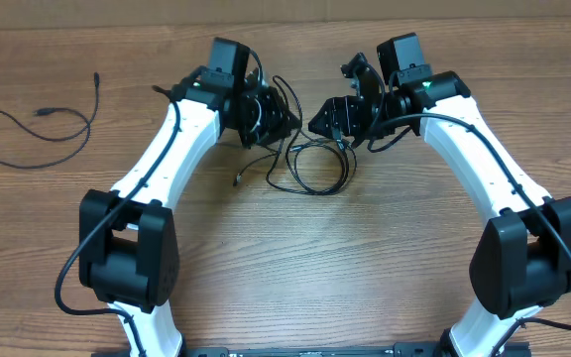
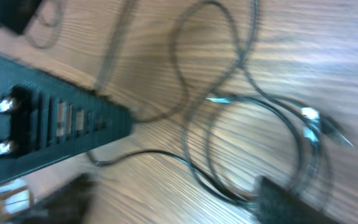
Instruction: Untangle cables
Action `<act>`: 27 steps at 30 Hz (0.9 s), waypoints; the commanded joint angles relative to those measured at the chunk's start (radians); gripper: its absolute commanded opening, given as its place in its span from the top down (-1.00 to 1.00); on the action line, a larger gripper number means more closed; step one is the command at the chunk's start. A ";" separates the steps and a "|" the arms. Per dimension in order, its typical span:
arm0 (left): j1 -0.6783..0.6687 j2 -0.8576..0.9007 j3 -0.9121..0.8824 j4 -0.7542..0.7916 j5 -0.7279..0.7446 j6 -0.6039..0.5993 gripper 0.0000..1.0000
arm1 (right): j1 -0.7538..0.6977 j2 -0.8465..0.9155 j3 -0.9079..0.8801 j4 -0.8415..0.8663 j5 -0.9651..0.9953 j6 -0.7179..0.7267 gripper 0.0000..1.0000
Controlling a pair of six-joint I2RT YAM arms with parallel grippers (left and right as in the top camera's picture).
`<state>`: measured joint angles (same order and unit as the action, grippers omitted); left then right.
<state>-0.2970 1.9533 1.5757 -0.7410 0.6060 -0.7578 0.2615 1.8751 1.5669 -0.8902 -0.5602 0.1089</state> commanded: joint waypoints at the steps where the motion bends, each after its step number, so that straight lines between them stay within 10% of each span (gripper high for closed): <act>1: -0.058 0.010 -0.003 -0.046 -0.205 0.098 0.20 | -0.046 -0.003 0.005 -0.042 0.124 -0.002 -0.84; 12: -0.188 0.093 -0.003 -0.096 -0.488 0.101 -0.09 | -0.159 -0.003 0.005 -0.160 0.167 -0.003 -0.84; 19: -0.188 0.206 -0.003 -0.107 -0.504 0.100 0.14 | -0.173 -0.003 0.005 -0.167 0.167 -0.003 -0.84; 23: -0.188 0.227 -0.003 -0.094 -0.500 0.099 0.92 | -0.173 -0.003 0.005 -0.166 0.167 -0.003 -0.84; 27: -0.186 0.207 0.026 -0.132 -0.501 0.100 0.92 | -0.173 -0.003 0.005 -0.166 0.167 -0.003 -0.84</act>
<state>-0.4866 2.1662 1.5780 -0.8448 0.1291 -0.6724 0.0914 1.8751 1.5669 -1.0595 -0.4000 0.1078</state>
